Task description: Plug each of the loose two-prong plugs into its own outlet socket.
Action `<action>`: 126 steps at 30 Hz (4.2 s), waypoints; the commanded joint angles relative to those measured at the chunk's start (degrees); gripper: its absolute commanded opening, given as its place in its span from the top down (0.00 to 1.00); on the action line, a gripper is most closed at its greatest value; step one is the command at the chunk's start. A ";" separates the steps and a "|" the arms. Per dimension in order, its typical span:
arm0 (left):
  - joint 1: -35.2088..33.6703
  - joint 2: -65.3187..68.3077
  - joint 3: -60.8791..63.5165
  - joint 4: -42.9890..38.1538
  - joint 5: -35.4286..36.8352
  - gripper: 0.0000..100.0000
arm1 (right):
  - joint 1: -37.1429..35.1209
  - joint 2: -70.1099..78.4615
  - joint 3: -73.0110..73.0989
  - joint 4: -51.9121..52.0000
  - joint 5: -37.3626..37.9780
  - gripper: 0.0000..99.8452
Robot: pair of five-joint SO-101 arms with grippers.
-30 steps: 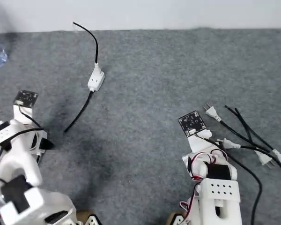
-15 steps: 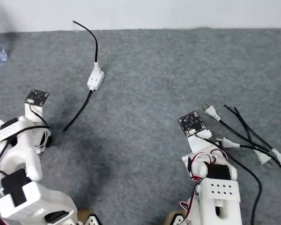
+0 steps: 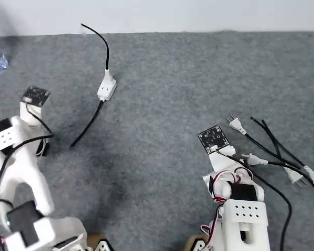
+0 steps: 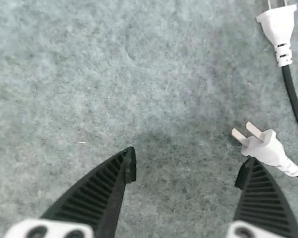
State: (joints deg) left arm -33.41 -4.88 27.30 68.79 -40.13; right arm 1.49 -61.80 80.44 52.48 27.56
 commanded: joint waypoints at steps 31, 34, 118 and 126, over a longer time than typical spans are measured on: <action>56.97 8.35 -1.89 0.18 -20.22 0.99 | 0.04 -0.22 0.09 -1.19 3.34 0.69; 57.93 12.48 -4.88 -2.11 -18.46 0.99 | 0.04 -0.22 0.09 -1.19 3.34 0.69; 59.69 5.10 4.18 -8.26 -6.86 0.76 | 10.15 -0.22 -3.25 -3.21 -0.35 0.69; 63.12 -0.44 9.01 -6.07 -4.13 0.76 | 10.15 0.22 -3.25 -3.21 -0.35 0.69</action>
State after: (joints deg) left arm 27.08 -1.36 33.89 61.85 -45.14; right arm 10.90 -61.89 80.79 50.46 27.65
